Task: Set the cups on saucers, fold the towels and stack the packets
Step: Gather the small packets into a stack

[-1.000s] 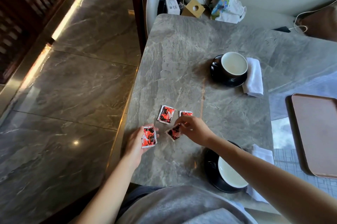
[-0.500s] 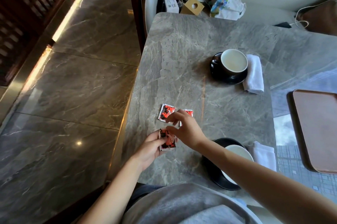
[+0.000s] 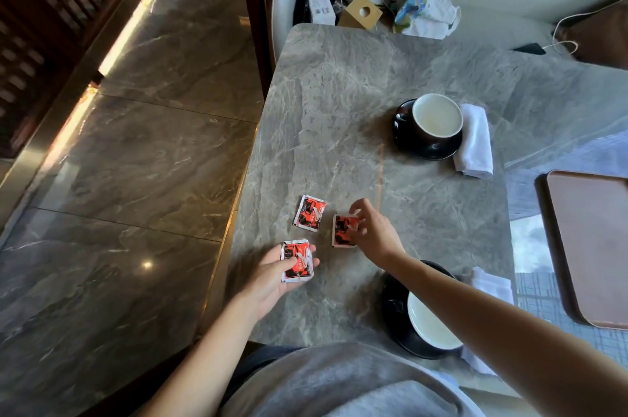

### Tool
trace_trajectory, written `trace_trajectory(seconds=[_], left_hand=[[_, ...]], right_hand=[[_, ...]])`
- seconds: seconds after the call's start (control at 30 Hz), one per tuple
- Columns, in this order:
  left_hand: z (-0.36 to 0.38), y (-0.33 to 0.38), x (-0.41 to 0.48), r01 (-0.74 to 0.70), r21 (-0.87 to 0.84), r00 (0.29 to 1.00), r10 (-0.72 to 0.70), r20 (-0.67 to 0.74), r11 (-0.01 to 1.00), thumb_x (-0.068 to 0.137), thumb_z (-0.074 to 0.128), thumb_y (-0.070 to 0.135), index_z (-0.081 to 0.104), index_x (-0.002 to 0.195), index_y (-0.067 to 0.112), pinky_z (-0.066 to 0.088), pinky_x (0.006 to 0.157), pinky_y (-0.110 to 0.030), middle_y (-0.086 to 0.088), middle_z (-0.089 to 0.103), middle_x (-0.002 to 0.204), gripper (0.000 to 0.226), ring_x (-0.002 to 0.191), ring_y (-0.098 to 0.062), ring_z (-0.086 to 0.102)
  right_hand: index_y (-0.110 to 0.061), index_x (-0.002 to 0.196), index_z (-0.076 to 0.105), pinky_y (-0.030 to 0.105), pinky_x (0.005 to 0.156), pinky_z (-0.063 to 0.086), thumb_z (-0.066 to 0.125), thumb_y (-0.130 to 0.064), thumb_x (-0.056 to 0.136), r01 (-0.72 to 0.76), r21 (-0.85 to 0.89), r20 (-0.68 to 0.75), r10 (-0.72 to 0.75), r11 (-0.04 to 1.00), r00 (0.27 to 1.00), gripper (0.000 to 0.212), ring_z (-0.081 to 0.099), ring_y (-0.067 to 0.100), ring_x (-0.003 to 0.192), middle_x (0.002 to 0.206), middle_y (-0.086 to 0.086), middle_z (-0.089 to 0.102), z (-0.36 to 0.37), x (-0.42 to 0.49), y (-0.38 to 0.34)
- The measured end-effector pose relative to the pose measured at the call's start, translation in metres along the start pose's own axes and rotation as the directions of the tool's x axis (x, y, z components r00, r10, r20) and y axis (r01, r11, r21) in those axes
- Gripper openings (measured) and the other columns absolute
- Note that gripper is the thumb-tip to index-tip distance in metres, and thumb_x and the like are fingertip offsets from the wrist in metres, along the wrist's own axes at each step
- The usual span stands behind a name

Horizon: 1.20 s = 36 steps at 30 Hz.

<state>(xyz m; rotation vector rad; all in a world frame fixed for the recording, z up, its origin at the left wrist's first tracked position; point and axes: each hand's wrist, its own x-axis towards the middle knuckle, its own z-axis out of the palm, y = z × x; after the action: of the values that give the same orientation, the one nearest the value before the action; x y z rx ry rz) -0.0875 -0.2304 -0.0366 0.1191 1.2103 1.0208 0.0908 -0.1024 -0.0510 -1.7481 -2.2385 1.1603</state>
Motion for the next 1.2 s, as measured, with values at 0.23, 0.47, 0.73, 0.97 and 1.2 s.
trace_trajectory(seconds=[0.23,0.47,0.73,0.97,1.2], left_hand=[[0.002,0.001,0.009,0.007,0.005,0.995,-0.006,-0.100,1.000,0.092,0.039,-0.006,0.059,0.111,0.012,0.056,0.071,-0.032,-0.010,0.069,0.100,0.033,0.089,-0.023,0.067],[0.017,0.001,0.010,0.057,-0.064,0.989,-0.065,-0.130,0.996,0.099,0.030,0.017,0.056,0.113,0.006,0.057,0.061,-0.027,-0.013,0.066,0.094,0.032,0.081,-0.020,0.063],[0.024,0.000,0.008,0.068,-0.120,0.975,-0.092,-0.204,0.990,0.099,0.031,0.028,0.063,0.087,0.012,0.052,0.057,-0.027,-0.009,0.065,0.082,0.038,0.072,-0.020,0.061],[0.027,-0.003,0.008,0.123,-0.139,0.964,-0.151,-0.218,0.983,0.096,0.043,0.020,0.061,0.092,0.013,0.056,0.060,-0.027,-0.006,0.070,0.075,0.020,0.074,-0.018,0.063],[0.025,-0.002,0.007,0.133,-0.207,0.973,-0.167,-0.157,0.969,0.100,0.028,0.009,0.047,0.116,0.002,0.050,0.069,-0.032,-0.016,0.063,0.093,0.026,0.055,-0.018,0.070]], right_hand=[[-0.012,0.094,0.055,0.023,0.054,0.056,0.064,0.001,0.085,-0.115,0.488,0.273,-0.026,0.865,0.962,0.018,0.062,0.020,0.067,0.087,0.011,0.060,-0.008,-0.009,-0.027],[-0.006,0.100,0.058,0.018,0.050,0.052,0.066,0.001,0.083,-0.035,0.408,0.281,-0.089,0.912,0.956,0.020,0.057,0.005,0.049,0.079,0.003,0.054,0.015,-0.018,-0.052],[-0.010,0.101,0.054,0.041,0.056,0.054,0.068,-0.001,0.080,0.071,0.264,0.239,-0.137,0.962,0.961,0.026,0.059,0.023,0.058,0.082,0.005,0.054,0.021,-0.020,-0.053],[-0.024,0.090,0.049,0.031,0.059,0.047,0.070,-0.016,0.077,0.105,0.193,0.236,-0.150,0.976,0.960,0.026,0.052,0.011,0.056,0.071,-0.001,0.057,0.025,-0.023,-0.048],[-0.025,0.115,0.055,0.038,0.077,0.054,0.060,-0.045,0.085,-0.002,0.176,0.033,-0.004,0.984,0.999,0.036,0.060,0.013,0.087,0.108,-0.001,0.054,0.023,0.015,-0.047]])
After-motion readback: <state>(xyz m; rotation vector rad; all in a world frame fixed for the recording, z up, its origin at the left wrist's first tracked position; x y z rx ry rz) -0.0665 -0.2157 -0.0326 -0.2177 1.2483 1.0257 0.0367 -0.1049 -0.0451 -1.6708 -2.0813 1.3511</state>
